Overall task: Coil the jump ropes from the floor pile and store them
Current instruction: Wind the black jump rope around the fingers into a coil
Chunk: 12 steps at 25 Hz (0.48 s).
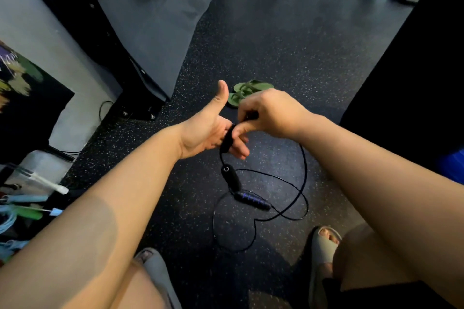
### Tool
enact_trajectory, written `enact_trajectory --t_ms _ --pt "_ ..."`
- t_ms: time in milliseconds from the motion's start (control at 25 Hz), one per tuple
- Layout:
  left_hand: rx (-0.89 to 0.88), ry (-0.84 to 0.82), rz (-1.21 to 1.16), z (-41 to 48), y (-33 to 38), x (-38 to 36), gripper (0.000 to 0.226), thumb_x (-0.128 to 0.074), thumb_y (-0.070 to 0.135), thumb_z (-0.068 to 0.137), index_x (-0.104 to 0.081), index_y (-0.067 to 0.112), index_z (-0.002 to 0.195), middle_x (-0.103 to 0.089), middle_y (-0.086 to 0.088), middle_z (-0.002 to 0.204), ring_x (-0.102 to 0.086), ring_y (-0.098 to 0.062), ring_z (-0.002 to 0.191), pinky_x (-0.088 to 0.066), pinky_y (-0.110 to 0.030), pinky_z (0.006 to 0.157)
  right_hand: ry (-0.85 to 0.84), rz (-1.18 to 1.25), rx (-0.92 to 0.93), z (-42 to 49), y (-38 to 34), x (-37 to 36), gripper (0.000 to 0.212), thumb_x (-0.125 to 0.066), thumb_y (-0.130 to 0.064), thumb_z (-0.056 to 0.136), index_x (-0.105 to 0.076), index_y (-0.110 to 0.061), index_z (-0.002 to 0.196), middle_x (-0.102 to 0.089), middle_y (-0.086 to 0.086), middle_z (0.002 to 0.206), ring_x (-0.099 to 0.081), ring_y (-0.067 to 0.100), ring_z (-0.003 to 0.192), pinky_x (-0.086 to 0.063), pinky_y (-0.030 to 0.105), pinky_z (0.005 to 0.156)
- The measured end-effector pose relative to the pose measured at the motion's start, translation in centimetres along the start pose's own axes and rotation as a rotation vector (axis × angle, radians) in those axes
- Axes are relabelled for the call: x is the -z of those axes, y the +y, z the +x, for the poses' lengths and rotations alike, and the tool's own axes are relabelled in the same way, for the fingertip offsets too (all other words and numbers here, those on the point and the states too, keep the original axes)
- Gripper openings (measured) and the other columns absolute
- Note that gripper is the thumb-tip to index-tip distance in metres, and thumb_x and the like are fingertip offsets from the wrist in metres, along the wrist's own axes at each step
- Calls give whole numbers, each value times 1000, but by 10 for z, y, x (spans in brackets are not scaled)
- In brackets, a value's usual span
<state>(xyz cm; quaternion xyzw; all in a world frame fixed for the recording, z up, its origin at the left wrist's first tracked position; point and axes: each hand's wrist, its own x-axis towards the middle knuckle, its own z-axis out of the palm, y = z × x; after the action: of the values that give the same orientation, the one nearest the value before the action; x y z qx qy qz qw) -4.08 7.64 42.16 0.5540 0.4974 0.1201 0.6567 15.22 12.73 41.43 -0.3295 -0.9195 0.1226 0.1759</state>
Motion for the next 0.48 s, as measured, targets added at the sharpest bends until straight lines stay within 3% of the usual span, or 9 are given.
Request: enact_trajectory --t_ms 80,240,360,480 --pt "-2 -38 -7 -2 3 1 129 13 89 71 -66 -9 104 -72 -20 82 -71 -37 90 -46 -40 102 65 59 37 -2 8 2 49 -63 -66 76 -63 -17 75 -58 -7 67 -46 6 63 -36 26 56" --pt "-74 -36 -302 -6 12 3 116 7 97 65 -60 3 77 -52 -5 54 -57 -30 60 -48 -39 81 149 225 -64 -9 21 -6 38 -62 -40 92 -58 -6 76 -44 -8 64 -43 3 61 -30 13 57" --pt "-132 26 -584 -10 14 3 111 -2 102 61 -57 7 78 -32 2 52 -43 -24 54 -43 -38 78 58 321 -241 -15 23 -13 35 -52 -33 101 -62 -5 82 -46 -8 62 -49 1 60 -33 12 57" --pt "-191 85 -741 -8 12 2 110 -11 104 61 -57 7 87 -29 3 58 -39 -21 56 -40 -37 82 -62 334 -319 -15 20 -20 36 -45 -34 104 -64 -10 84 -46 -10 57 -52 -4 55 -36 10 55"
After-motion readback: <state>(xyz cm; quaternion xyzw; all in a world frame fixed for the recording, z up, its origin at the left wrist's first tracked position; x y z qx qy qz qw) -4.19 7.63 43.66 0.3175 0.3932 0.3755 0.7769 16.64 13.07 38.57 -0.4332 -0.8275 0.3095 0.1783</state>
